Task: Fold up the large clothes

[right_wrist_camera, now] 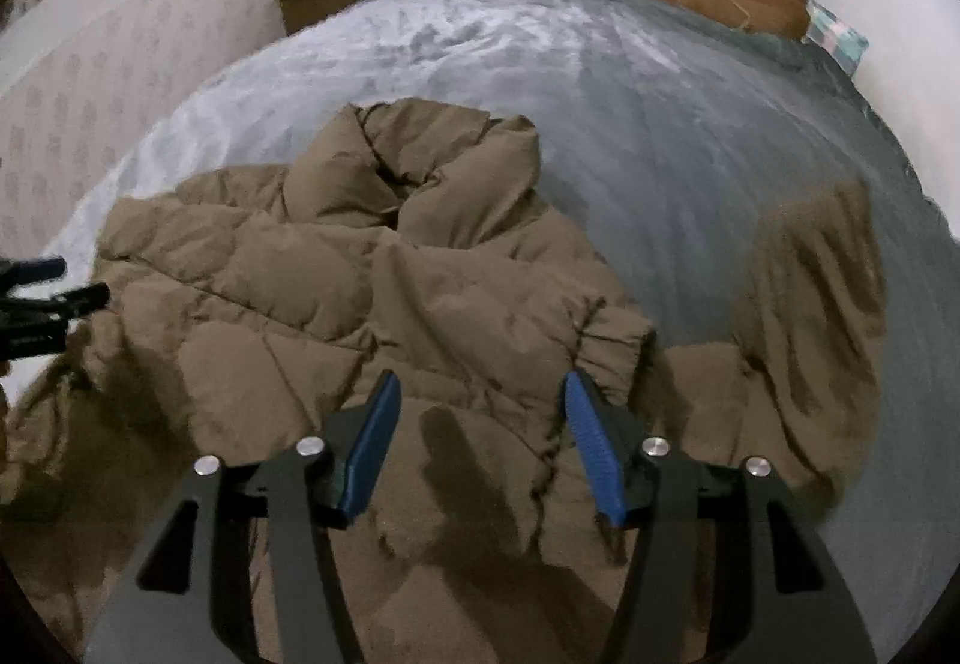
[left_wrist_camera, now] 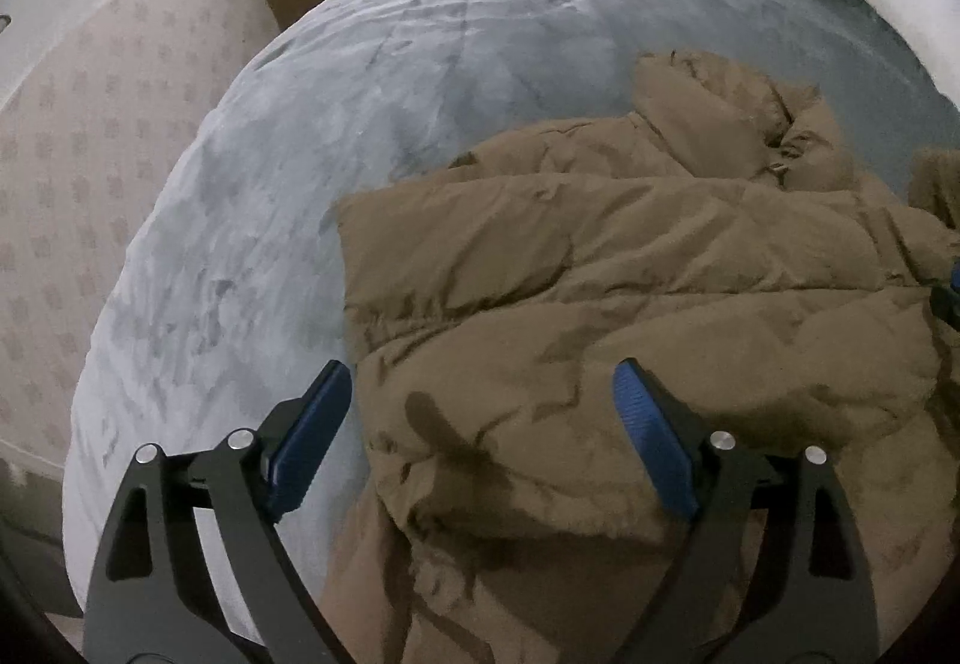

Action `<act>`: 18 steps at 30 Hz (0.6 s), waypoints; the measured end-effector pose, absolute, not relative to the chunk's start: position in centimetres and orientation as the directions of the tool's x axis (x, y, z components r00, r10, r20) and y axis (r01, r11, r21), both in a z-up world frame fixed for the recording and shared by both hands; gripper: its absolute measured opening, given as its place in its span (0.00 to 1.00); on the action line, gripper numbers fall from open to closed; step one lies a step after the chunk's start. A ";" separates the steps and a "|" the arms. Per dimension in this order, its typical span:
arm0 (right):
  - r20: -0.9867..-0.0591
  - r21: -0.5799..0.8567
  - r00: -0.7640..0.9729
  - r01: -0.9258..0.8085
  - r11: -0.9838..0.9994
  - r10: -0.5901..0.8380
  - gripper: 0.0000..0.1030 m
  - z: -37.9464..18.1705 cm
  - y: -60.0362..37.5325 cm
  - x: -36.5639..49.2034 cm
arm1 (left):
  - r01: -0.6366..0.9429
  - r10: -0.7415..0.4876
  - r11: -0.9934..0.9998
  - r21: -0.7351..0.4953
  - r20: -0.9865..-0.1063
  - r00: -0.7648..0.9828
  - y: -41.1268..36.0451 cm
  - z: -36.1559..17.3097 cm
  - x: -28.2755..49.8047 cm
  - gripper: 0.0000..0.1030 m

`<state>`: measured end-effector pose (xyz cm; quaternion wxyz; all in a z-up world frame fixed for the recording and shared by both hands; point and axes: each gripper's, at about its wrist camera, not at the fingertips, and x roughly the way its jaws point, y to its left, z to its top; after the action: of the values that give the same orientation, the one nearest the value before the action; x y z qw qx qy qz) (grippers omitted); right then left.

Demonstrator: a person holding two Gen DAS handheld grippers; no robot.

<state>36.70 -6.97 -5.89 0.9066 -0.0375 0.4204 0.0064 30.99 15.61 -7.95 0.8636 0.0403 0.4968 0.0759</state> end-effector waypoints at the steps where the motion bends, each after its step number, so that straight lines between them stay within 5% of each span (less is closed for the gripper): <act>1: -0.769 -0.079 0.638 -0.040 0.996 -0.036 0.58 -6.3 -6.8 37.3 | -0.101 0.184 0.983 0.155 -0.859 0.477 15.9 -8.5 31.6 0.86; 12: -0.798 -0.191 0.589 -0.045 0.980 -0.129 0.65 -9.7 -5.5 40.0 | -0.121 0.195 0.980 0.161 -0.903 0.382 16.6 -12.4 35.0 0.92; 18: -0.769 -0.160 0.634 -0.063 0.985 -0.085 0.63 -6.4 -6.6 38.1 | -0.108 0.228 0.974 0.201 -0.872 0.432 15.5 -10.4 33.2 0.91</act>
<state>38.07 -6.59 -6.38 0.8997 -0.0863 0.4278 -0.0060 33.24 15.51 -10.41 0.8443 0.0576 0.5234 0.0996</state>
